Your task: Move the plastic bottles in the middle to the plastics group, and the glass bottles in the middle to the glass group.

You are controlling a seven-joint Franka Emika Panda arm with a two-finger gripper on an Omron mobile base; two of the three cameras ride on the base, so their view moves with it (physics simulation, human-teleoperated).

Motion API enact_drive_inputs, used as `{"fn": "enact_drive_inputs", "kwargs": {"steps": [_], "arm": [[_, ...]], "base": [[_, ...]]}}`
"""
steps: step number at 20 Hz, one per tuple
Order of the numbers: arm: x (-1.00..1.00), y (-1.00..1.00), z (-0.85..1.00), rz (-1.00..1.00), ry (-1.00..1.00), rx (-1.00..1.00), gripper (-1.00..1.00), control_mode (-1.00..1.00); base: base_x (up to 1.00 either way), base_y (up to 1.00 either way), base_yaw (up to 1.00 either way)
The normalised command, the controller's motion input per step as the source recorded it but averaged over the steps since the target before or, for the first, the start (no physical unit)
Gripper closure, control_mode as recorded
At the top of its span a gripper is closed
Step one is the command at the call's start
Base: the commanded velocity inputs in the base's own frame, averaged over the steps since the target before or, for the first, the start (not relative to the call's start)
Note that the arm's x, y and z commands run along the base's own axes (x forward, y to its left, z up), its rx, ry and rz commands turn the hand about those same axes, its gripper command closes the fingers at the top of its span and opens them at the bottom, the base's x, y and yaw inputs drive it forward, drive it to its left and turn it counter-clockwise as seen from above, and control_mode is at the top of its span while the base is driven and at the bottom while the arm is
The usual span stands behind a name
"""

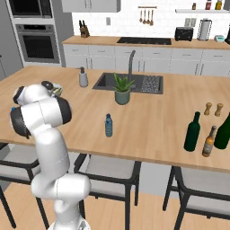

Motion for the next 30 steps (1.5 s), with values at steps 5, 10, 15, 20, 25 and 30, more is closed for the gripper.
{"fn": "enact_drive_inputs", "kwargs": {"steps": [5,10,15,20,25,30], "arm": [[0.00,0.27,-0.17,0.04,-0.03,0.00,1.00,-1.00],[0.01,0.18,-0.05,0.04,0.00,0.00,1.00,-1.00],[0.04,0.18,0.00,0.04,0.00,0.00,1.00,-1.00],[0.03,0.11,-0.27,0.05,-0.05,-0.04,1.00,-1.00],[0.01,0.08,-0.35,0.04,0.00,-0.09,1.00,-1.00],[0.06,0.11,-0.14,0.02,0.00,-0.05,1.00,-1.00]], "base": [[0.00,0.00,0.00],[0.00,0.00,0.00],[0.00,0.00,0.00],[0.00,0.00,0.00],[0.00,0.00,0.00],[0.00,0.00,0.00]]}}
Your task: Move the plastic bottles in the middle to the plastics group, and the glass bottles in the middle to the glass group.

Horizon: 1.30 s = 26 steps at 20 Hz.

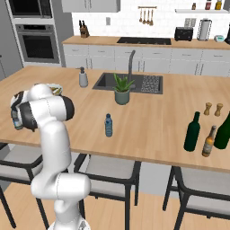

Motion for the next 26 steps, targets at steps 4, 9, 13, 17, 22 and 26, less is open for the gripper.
{"fn": "enact_drive_inputs", "kwargs": {"steps": [4,9,13,17,22,26], "arm": [[0.00,0.12,0.00,0.00,0.00,0.00,1.00,-1.00],[0.00,0.03,0.00,0.00,-0.01,0.00,1.00,-1.00],[0.00,0.00,0.00,0.00,0.00,0.00,1.00,-1.00],[0.00,0.00,0.00,0.00,0.00,0.00,-1.00,-1.00],[0.00,0.00,0.00,0.00,0.00,0.00,-1.00,-1.00],[0.00,-0.11,0.00,0.00,0.00,0.00,-1.00,-1.00]], "base": [[0.00,0.00,0.00],[0.00,0.00,0.00],[0.00,0.00,0.00],[0.00,0.00,0.00],[0.00,0.00,0.00],[0.00,0.00,0.00]]}}
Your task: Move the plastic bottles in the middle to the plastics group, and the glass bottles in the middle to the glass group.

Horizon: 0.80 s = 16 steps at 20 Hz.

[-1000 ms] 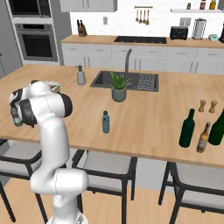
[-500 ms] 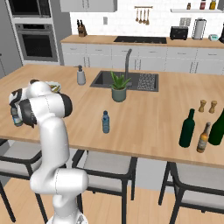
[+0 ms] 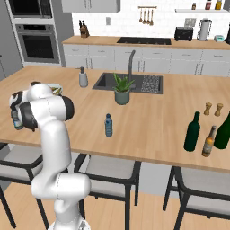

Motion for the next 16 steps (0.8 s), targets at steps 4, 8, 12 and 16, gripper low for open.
{"fn": "enact_drive_inputs", "kwargs": {"steps": [4,8,12,16], "arm": [[0.00,-0.23,0.29,0.00,0.00,0.02,-1.00,-1.00],[0.00,-0.28,0.55,0.00,0.00,0.09,-1.00,-1.00],[-0.16,-0.32,0.40,-0.01,0.00,0.06,-1.00,-1.00],[-0.51,-0.48,0.01,-0.08,0.00,0.00,-1.00,-1.00]], "base": [[0.00,0.00,0.00],[0.00,0.00,0.00],[0.00,0.00,0.00],[0.00,0.00,0.00]]}}
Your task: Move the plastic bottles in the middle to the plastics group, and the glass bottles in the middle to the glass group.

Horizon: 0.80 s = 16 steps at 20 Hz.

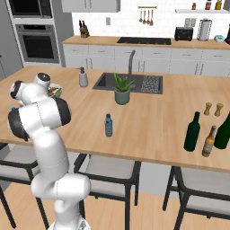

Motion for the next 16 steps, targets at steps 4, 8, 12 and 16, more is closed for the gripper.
{"fn": "enact_drive_inputs", "kwargs": {"steps": [4,8,12,16], "arm": [[-0.50,-0.66,0.00,-0.20,0.04,-0.02,-1.00,-1.00],[-0.16,-0.74,0.16,-0.32,0.21,-0.05,-1.00,-1.00],[-0.15,-0.91,0.59,-0.38,0.30,0.00,-1.00,-1.00],[-0.10,-0.89,0.61,-0.40,0.32,0.00,-1.00,-1.00]], "base": [[0.00,0.00,0.00],[0.00,0.00,0.00],[0.00,0.00,0.00],[0.00,0.00,0.00]]}}
